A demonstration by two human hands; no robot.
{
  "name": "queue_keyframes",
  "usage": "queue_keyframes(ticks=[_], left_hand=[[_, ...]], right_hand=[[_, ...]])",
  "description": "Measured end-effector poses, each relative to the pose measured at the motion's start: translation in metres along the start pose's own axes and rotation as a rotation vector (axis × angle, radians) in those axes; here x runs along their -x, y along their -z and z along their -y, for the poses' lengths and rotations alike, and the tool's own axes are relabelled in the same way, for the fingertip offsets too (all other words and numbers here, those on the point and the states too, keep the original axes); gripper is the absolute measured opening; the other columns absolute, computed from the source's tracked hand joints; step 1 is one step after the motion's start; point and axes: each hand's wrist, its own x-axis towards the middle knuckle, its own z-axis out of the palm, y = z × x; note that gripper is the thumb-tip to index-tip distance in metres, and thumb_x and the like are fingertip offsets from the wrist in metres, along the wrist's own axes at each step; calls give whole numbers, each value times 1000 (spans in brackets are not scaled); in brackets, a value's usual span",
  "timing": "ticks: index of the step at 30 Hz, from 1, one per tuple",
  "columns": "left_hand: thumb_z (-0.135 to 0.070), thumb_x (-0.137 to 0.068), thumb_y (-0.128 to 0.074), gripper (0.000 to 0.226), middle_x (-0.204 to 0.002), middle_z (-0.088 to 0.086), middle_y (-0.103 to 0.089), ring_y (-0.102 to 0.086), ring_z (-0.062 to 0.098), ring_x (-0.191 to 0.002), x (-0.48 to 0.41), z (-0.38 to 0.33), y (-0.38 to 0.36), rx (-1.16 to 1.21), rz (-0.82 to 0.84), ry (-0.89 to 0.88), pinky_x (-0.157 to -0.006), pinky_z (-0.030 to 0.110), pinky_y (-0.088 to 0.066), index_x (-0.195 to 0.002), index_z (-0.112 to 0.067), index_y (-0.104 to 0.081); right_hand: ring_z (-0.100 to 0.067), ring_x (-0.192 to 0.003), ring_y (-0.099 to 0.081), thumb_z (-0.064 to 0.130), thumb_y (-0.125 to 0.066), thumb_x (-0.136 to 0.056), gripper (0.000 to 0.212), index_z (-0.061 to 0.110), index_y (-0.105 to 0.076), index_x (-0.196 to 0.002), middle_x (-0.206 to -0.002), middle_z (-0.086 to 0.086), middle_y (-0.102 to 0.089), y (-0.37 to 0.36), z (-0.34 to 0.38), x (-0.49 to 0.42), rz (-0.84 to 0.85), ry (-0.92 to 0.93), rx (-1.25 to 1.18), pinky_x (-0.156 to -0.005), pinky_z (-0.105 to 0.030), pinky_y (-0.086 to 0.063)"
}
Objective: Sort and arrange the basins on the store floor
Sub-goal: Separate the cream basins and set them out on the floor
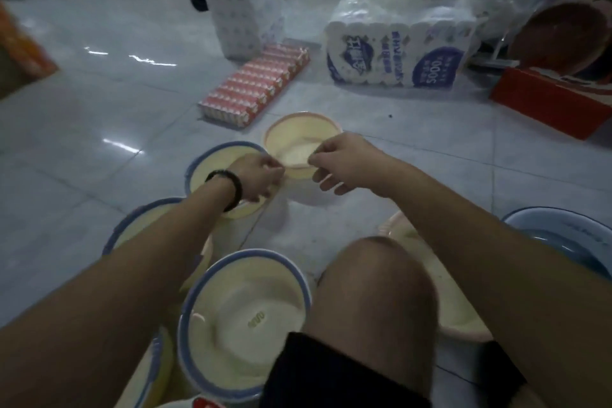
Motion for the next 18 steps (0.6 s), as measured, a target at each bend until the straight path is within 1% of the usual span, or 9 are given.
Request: queue_keyframes(ticks=[3, 4, 6, 8, 9, 12, 14, 16, 18], left_hand=[[-31, -99, -56, 18, -94, 9, -66, -64, 28, -76, 24, 126, -15, 75, -6, 317, -69, 37, -54, -106, -17, -64], [-31, -97, -57, 23, -91, 11, -63, -60, 27, -74, 37, 166, -27, 93, 0, 443, -66, 36, -52, -114, -16, -62], [-32, -91, -64, 49, -90, 11, -60, -57, 28, -76, 60, 232, -53, 126, 12, 643, -64, 33, -52, -137, -17, -53], [-29, -85, -69, 70, -104, 13, -60, -58, 31, -87, 81, 277, -76, 204, 0, 781, -73, 37, -54, -147, -10, -42], [-26, -89, -68, 68, -110, 14, -59, -57, 32, -91, 90, 294, -86, 236, -37, 837, -78, 39, -53, -148, -5, -40], [-18, -93, -67, 66, -127, 21, -60, -60, 37, -105, 106, 331, -111, 265, -166, 933, -89, 45, -54, -149, 0, -38], [-13, -88, -72, 66, -131, 21, -61, -60, 39, -115, 113, 345, -122, 351, -213, 933, -87, 44, -53, -147, -1, -44], [-11, -86, -74, 65, -132, 21, -61, -59, 39, -116, 112, 355, -131, 383, -225, 946, -86, 42, -52, -144, -3, -47], [-10, -84, -74, 71, -135, 20, -59, -59, 41, -116, 105, 367, -140, 415, -229, 971, -91, 44, -53, -148, -6, -43]], right_hand=[[-29, -91, -77, 40, -58, -101, 31, 12, -71, -107, -99, -7, -78, -51, 41, 4, 170, -15, 202, -82, -43, -65], [-29, -90, -77, 41, -57, -101, 33, 12, -70, -110, -99, -6, -77, -71, 45, 4, 228, -29, 257, -82, -44, -65], [-28, -89, -75, 39, -54, -102, 33, 11, -66, -113, -102, -8, -74, -115, 37, 3, 341, -81, 330, -83, -45, -64], [-27, -81, -73, 38, -53, -103, 32, 8, -64, -108, -102, -11, -73, -156, 11, 3, 406, -164, 385, -80, -42, -64], [-27, -76, -72, 39, -53, -102, 34, 8, -63, -109, -100, -11, -73, -174, -5, 6, 423, -213, 402, -76, -41, -64], [-25, -75, -66, 33, -52, -103, 34, 5, -64, -118, -100, -12, -70, -205, -54, 12, 510, -269, 564, -74, -37, -60], [-24, -76, -59, 28, -52, -104, 26, 8, -66, -109, -97, -10, -66, -208, -67, 17, 563, -242, 716, -69, -35, -52], [-26, -81, -62, 31, -50, -105, 29, 9, -67, -104, -97, -11, -67, -207, -74, 17, 548, -232, 701, -72, -37, -53], [-28, -87, -67, 34, -49, -105, 35, 6, -69, -111, -101, -13, -70, -201, -78, 15, 515, -247, 615, -76, -40, -58]])
